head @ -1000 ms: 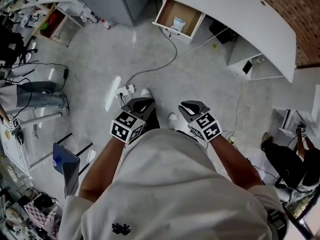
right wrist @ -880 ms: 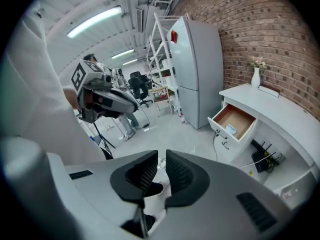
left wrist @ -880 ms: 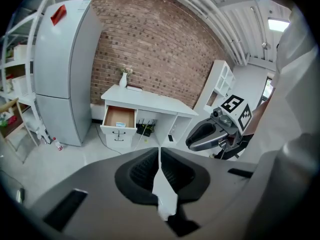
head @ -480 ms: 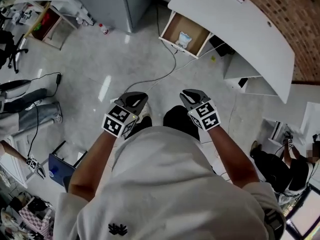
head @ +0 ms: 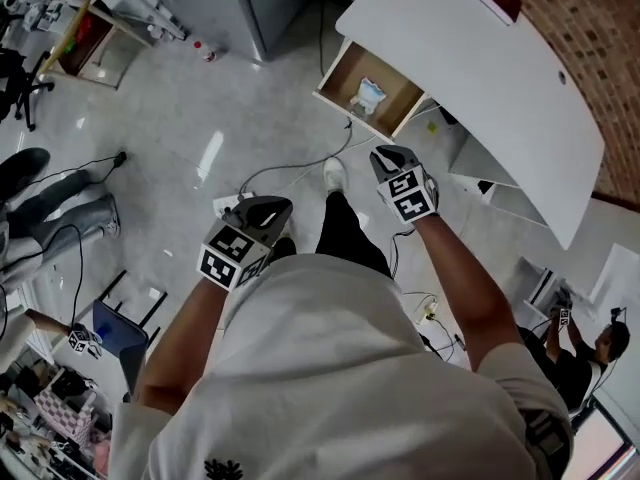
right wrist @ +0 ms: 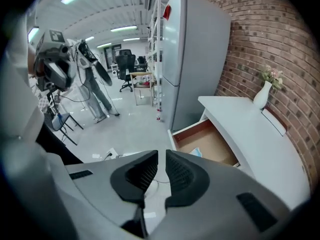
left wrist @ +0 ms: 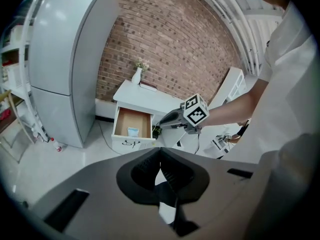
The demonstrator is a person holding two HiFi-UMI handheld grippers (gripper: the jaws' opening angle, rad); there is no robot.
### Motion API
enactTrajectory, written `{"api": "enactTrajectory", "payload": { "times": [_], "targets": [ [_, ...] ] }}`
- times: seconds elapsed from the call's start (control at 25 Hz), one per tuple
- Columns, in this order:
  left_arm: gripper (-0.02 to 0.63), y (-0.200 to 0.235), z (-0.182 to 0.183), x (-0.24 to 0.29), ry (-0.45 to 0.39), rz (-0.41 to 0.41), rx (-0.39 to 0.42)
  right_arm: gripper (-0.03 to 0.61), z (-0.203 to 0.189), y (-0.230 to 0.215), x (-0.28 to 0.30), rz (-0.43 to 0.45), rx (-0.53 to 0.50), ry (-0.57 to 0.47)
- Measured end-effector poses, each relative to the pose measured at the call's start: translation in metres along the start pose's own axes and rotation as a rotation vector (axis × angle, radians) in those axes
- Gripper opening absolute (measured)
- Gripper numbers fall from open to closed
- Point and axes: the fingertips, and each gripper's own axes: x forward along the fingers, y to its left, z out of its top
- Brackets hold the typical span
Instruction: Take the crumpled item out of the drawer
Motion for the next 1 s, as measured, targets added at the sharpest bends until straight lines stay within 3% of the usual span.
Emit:
{"api": "enactTrajectory", "payload": {
  "times": [0.2,0.4,0.64,0.8,1.0],
  "targets": [
    [0.025,0.026,0.053,0.06,0.003,0.026,-0.036,0.072,-0.001,-0.096,0.083,-0.011,-0.095,0.049],
    [0.025,0.059,0.081,0.111,0.012,0.058,-0.063,0.072,-0.018,-0.155,0.172,0.003,-0.159,0.119],
    [0.025,0.083,0.086,0.15,0.046,0.098,-0.154,0.086,-0.057,-0.181,0.258,0.074,-0.199,0.216],
    [0.025,0.105,0.086,0.172,0.06,0.124,-0.198,0.095,-0.077,-0.21,0.304,0.075,-0.211,0.277],
    [0.025,0.11,0.086,0.174,0.058,0.132,-0.252,0.101,-0.089,-0.215,0.328,0.118,-0.296,0.35]
  ]
}}
